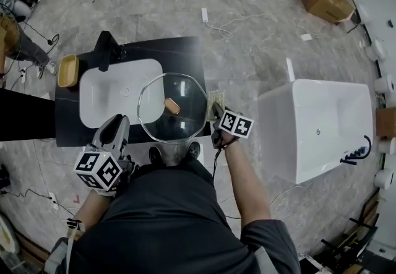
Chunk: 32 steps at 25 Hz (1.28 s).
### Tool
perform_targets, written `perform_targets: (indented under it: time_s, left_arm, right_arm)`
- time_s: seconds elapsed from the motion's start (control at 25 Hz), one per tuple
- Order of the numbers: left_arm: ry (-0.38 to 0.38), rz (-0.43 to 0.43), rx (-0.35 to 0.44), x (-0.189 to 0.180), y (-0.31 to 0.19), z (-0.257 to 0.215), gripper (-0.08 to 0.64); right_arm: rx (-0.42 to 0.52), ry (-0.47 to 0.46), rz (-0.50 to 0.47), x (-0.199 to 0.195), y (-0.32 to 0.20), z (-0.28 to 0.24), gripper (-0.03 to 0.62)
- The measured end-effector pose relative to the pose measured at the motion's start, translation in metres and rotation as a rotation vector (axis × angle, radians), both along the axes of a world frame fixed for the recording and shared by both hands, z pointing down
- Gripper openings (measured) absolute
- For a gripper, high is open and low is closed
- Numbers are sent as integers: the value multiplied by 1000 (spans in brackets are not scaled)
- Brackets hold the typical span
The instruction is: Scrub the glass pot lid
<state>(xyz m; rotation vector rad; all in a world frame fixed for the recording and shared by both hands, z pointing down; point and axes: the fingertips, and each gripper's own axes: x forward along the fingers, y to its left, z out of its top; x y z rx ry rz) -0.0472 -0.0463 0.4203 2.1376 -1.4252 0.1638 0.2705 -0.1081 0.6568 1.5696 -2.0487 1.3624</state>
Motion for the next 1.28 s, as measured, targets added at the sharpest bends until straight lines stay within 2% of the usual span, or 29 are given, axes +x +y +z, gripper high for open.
perform_targets:
  time_s: [0.08,0.2,0.4,0.56,0.76,0.88,1.08,1.28]
  left_arm:
    - [10,7,0,-2,0,0,71]
    - [30,9,-15,-7,1,7,71]
    - [41,5,-58,-18,7,24,71]
    - [20,4,-77,-26,10,30,71]
    - [-5,-2,-85,-27,13,30,71]
    - [-14,2,-84,-21,13,29,71]
    - [-19,21,-79,-5,10,27,71]
    - [-15,35,-69,14,6,25,71]
  right_arm:
    - [37,-30,5,-13,10,-14,63]
    - [71,-82,-37,-48,39,-29,64]
    - [53,-170,-151,-127,95,-27,64]
    - [82,-174,-245,-175,101,-22,64]
    - [85,-144,-390,-215,103,-10,64]
    - [92,-105,-395,-214,103,-5,64]
    - [97,-42,-354,-179,101,2,64]
    - [105,4,-395,-148,95,5,64]
